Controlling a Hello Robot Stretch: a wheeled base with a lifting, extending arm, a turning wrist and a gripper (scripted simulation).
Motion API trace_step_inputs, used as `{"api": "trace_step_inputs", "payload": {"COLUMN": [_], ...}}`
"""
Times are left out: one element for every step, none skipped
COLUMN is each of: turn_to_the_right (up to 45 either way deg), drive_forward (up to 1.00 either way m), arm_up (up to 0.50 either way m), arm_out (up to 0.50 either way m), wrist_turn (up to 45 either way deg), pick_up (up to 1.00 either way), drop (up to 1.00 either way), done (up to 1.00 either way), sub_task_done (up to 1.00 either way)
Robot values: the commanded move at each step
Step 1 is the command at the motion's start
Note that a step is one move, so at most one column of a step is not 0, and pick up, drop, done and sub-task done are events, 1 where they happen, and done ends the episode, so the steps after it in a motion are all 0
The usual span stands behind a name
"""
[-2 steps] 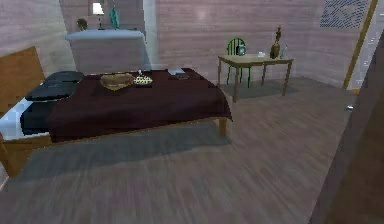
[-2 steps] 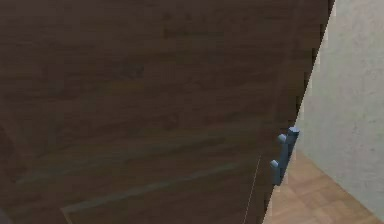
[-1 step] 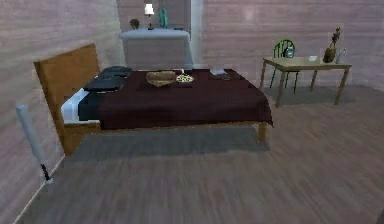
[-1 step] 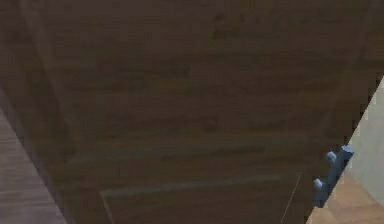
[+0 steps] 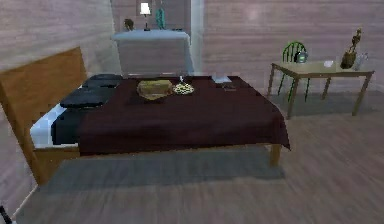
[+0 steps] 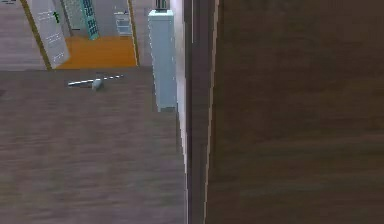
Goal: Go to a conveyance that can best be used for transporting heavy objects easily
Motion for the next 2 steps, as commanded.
{"api": "trace_step_inputs", "payload": {"turn_to_the_right": [45.0, 3.0], "drive_forward": [0.00, 0.00], "arm_up": [0.00, 0.00], "arm_out": [0.00, 0.00], "wrist_turn": [0.0, 0.0], "pick_up": [0.00, 0.00], "drop": [0.00, 0.00], "done": [0.00, 0.00], "sub_task_done": [0.00, 0.00]}}
